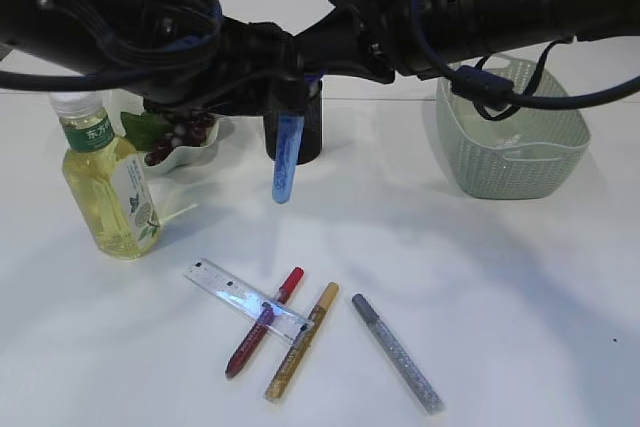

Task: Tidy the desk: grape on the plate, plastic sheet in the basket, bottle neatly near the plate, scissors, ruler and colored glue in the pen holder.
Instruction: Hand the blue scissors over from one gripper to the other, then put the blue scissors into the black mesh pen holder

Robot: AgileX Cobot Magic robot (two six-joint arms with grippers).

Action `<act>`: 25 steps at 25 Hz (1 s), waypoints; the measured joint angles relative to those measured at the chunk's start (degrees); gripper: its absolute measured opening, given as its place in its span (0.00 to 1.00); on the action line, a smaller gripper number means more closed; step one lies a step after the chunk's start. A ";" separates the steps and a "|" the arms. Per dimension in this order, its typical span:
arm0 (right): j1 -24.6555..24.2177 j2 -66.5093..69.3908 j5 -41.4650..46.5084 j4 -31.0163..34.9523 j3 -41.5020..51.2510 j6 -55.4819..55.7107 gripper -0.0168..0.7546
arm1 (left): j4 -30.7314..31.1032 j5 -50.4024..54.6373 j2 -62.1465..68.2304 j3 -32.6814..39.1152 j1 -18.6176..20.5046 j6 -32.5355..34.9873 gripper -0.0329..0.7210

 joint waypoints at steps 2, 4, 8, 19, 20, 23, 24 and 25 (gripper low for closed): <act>0.00 0.00 -1.09 0.00 0.00 -0.11 0.09 | 1.41 1.27 -0.97 0.00 0.00 0.00 0.68; 0.00 0.00 -2.22 0.00 0.00 -0.11 0.09 | 2.35 3.01 -2.17 0.00 0.64 0.00 0.68; 0.00 0.00 -4.96 0.00 0.00 -0.33 0.09 | 2.74 7.16 -4.06 0.00 4.54 0.00 0.68; -1.66 9.91 -7.02 0.00 -15.06 -1.50 0.09 | 3.27 11.28 -4.27 10.61 19.39 0.21 0.67; -2.18 11.37 -7.02 0.00 -17.13 -1.60 0.09 | 3.15 11.28 -4.27 12.31 20.61 0.21 0.67; -3.91 15.80 -6.80 -0.48 -23.12 -1.62 0.09 | 2.67 11.28 -5.06 16.59 24.18 0.21 0.67; -4.51 17.39 -6.69 -0.78 -25.17 -1.87 0.09 | 2.57 11.28 -5.44 17.75 25.08 0.21 0.67; -4.93 18.73 -6.68 -0.98 -27.13 -2.37 0.09 | 2.46 11.12 -6.10 18.72 25.82 0.21 0.67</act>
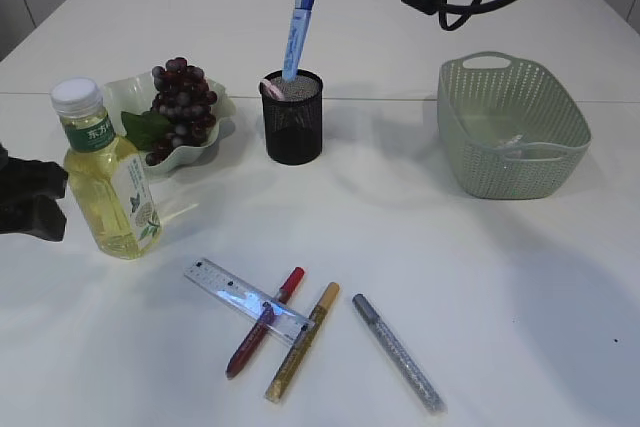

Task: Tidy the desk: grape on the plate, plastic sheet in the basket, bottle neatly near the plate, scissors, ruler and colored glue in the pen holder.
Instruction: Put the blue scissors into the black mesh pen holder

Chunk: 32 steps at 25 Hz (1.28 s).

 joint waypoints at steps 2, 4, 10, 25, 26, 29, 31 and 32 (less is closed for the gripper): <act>-0.89 3.34 0.00 -0.17 -3.74 -1.69 0.09 | 0.00 -0.74 -1.25 1.68 1.05 0.00 0.67; -1.36 6.56 0.00 -0.39 -7.91 -3.05 0.09 | -0.09 -1.37 -2.18 3.10 1.55 0.00 0.67; -1.63 15.90 -0.64 -0.49 -18.44 -7.09 0.09 | 1.19 -1.75 -4.67 4.64 1.74 0.00 0.66; -1.63 25.14 -3.55 0.29 -24.84 -16.75 0.10 | 4.64 0.16 -5.55 4.64 1.74 0.02 0.62; -1.63 25.23 -3.55 0.85 -24.84 -16.85 0.11 | 4.64 -0.01 -5.55 4.64 1.74 0.12 0.62; -1.63 25.89 -3.55 1.80 -24.97 -16.88 0.14 | 4.64 -0.90 -5.55 4.64 1.74 0.12 0.61; -1.63 26.32 -3.55 1.93 -24.97 -16.88 0.18 | 4.64 -1.02 -5.55 4.64 1.74 0.12 0.61; -1.63 26.46 -3.55 2.04 -24.97 -16.88 0.20 | 4.64 -1.02 -5.55 4.64 1.74 0.12 0.61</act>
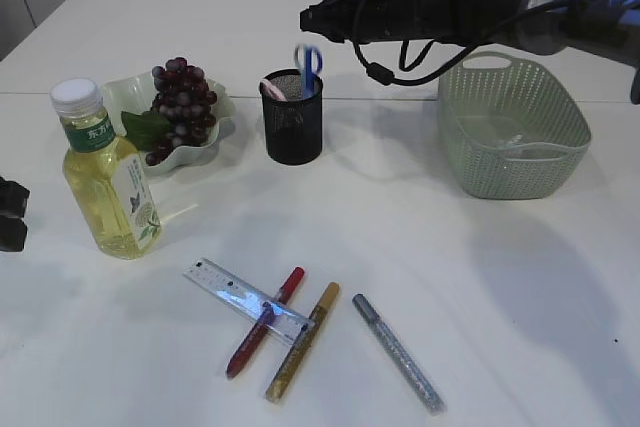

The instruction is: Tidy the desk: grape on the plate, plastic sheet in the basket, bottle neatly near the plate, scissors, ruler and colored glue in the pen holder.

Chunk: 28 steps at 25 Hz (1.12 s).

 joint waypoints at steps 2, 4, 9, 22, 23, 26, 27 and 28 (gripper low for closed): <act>0.00 0.09 0.00 0.28 0.00 0.00 0.28 | 0.00 0.00 0.00 0.00 0.00 0.00 0.61; 0.00 0.09 0.10 1.10 0.00 -0.10 0.36 | 0.00 0.00 0.00 0.00 0.00 0.00 0.61; 0.00 0.09 0.62 0.48 0.00 3.05 0.45 | 0.00 0.11 0.00 0.00 0.00 0.00 0.61; 1.45 -14.28 29.72 -50.39 -0.04 56.49 0.46 | 0.15 3.17 0.00 0.00 0.00 3.28 0.61; 2.24 -15.12 31.87 -52.09 -0.15 57.99 0.46 | 0.26 3.22 0.00 0.00 0.00 3.41 0.61; 6.32 -16.78 36.10 -58.72 -0.13 63.05 0.46 | 0.51 3.32 0.00 0.00 0.00 3.65 0.61; 7.72 -17.03 36.35 -61.34 -0.13 64.53 0.46 | 0.51 3.46 0.00 0.00 0.00 3.68 0.61; 9.56 -17.14 36.47 -63.92 -0.13 65.87 0.46 | 0.51 3.46 0.00 0.00 0.00 3.77 0.61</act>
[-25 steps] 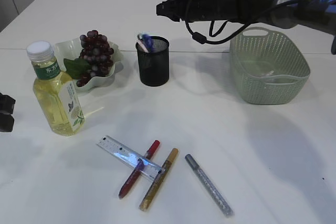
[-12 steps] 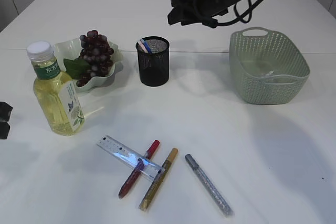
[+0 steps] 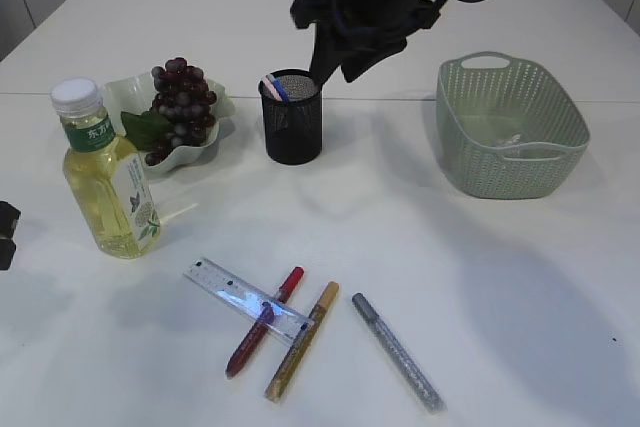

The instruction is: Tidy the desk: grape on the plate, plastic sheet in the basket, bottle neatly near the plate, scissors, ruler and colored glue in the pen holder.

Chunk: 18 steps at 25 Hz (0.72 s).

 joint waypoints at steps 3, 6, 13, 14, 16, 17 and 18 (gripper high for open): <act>5.55 -0.21 0.52 -5.63 0.00 2.32 0.46 | 0.08 0.41 0.00 0.00 0.00 0.00 0.61; 10.47 -0.21 0.78 -7.28 0.00 2.91 0.46 | -0.15 0.67 0.00 0.00 0.00 0.00 0.61; 15.50 1.64 1.00 -9.06 0.00 2.18 0.49 | -0.97 0.80 0.00 0.00 0.00 0.00 0.61; 15.73 2.38 1.00 -9.19 0.00 1.25 0.50 | -1.02 0.80 0.00 0.00 0.00 0.00 0.61; 15.99 3.96 1.00 -9.31 0.00 -0.62 0.53 | -1.12 0.80 0.00 0.00 0.00 0.00 0.61; 16.13 4.85 1.00 -9.01 0.00 -1.80 0.54 | -1.12 0.80 0.00 0.00 0.00 0.00 0.61; 16.37 5.67 1.00 -8.56 0.00 -2.99 0.54 | -1.12 0.80 0.00 0.00 0.00 0.00 0.61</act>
